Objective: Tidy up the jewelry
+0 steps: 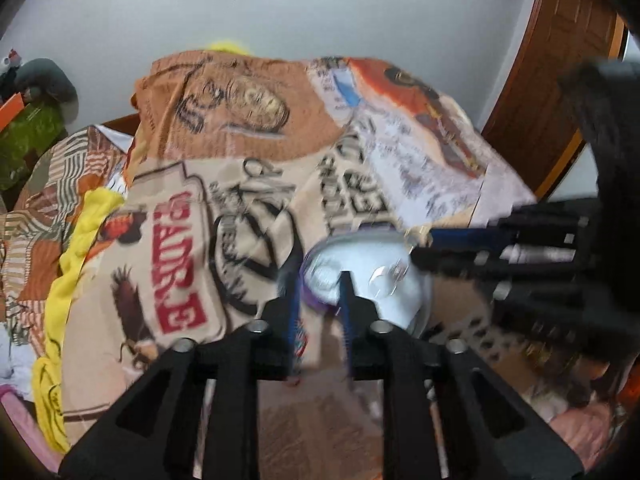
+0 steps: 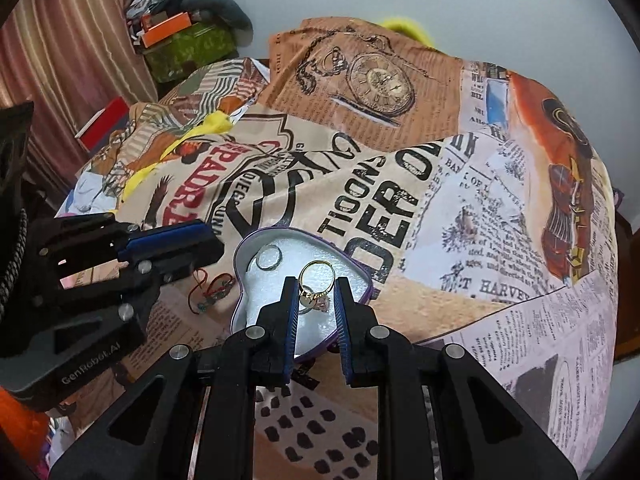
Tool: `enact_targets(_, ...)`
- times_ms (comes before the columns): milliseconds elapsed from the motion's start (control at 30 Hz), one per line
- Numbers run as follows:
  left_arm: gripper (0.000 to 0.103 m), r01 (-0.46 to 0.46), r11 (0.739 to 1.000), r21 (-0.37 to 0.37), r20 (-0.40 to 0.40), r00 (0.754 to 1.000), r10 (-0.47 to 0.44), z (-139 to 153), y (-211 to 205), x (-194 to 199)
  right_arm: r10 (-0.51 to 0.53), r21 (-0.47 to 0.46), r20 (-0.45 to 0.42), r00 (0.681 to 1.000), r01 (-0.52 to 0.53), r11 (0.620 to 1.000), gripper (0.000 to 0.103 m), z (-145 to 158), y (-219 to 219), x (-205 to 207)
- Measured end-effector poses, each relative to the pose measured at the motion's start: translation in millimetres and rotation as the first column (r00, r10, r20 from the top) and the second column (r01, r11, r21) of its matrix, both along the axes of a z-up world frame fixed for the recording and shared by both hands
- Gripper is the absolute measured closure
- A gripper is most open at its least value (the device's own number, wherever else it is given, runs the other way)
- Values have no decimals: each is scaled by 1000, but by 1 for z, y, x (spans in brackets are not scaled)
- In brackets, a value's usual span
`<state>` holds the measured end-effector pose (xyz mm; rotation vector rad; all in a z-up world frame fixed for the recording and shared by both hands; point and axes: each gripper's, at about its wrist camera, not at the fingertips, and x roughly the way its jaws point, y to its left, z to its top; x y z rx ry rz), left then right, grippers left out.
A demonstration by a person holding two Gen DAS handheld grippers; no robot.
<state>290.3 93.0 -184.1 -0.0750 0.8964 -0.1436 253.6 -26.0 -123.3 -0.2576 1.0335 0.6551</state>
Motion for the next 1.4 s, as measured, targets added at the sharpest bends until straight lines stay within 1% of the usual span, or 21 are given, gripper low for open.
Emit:
enact_targets(33, 69, 0, 1000, 13, -12, 1000, 0, -5, 2, -4, 5, -3, -4, 1000, -5, 1000, 87, -1, 1, -1)
enact_targets(67, 64, -1, 1000, 22, -18, 1000, 1, -10, 4, -7, 7, -5, -6, 1000, -7, 1000, 87, -2, 2, 0)
enact_targets(133, 63, 1, 999, 35, -40, 999, 0, -19, 6, -10, 13, -5, -11, 1000, -13, 1000, 87, -3, 2, 0)
enact_targets(233, 63, 15, 1000, 22, -103, 995, -13, -38, 9, -9, 12, -8, -16, 1000, -12, 1000, 87, -3, 3, 2)
enact_targets(300, 63, 13, 1000, 19, -128, 992, -11, -48, 11, -8, 12, -3, -28, 1000, -12, 1000, 87, -4, 3, 5)
enact_targets(367, 63, 0, 1000, -12, -142, 990, -2, -55, 13, -8, 17, 8, -44, 999, -17, 1000, 87, -4, 5, 6)
enact_targets(433, 63, -16, 999, -33, -126, 992, 11, -58, 16, -10, 20, 4, -48, 999, -20, 1000, 87, -5, 7, 6)
enact_targets(500, 70, -24, 999, -28, -113, 993, 21, -58, 16, -12, 22, -12, -45, 999, -23, 1000, 87, -7, 11, 8)
enact_targets(533, 78, -28, 999, -23, -109, 994, 25, -59, 16, -14, 22, -15, -48, 999, -22, 1000, 87, -8, 13, 8)
enact_targets(567, 88, -30, 999, -23, -108, 994, 27, -59, 17, -14, 22, -14, -54, 998, -23, 1000, 87, -9, 14, 10)
enact_targets(600, 93, -32, 999, -25, -110, 994, 29, -59, 18, -14, 21, -13, -61, 998, -22, 1000, 87, -10, 16, 11)
enact_targets(633, 96, -33, 999, -33, -112, 993, 29, -59, 21, -15, 19, -11, -66, 998, -20, 1000, 87, -11, 16, 12)
enact_targets(667, 96, -32, 999, -42, -113, 993, 27, -59, 22, -15, 17, -8, -72, 997, -18, 1000, 87, -12, 17, 13)
enact_targets(767, 97, -36, 998, -50, -116, 993, 30, -56, 26, -15, 16, -8, -74, 997, -16, 1000, 87, -12, 17, 14)
enact_targets(833, 97, -46, 997, -60, -101, 994, 40, -48, 29, -16, 20, -10, -72, 997, -21, 1000, 87, -12, 17, 13)
enact_targets(900, 97, -54, 996, -77, -72, 996, 48, -35, 32, -17, 26, -14, -70, 997, -27, 1000, 87, -12, 17, 12)
enact_targets(1033, 97, -43, 990, -134, -12, 999, 41, -4, 34, -15, 32, -18, -81, 996, -34, 999, 87, -15, 20, 13)
enact_targets(1167, 97, -21, 988, -153, 29, 999, 26, 17, 30, -9, 36, -7, -114, 993, -37, 999, 87, -20, 22, 16)
enact_targets(1267, 97, -11, 986, -168, 34, 999, 17, 23, 26, -2, 28, -15, -140, 990, -30, 999, 87, -22, 21, 18)
enact_targets(1400, 97, 5, 980, -199, 20, 1000, -1, 21, 16, 6, 24, 2, -158, 987, -24, 1000, 87, -16, 12, 18)
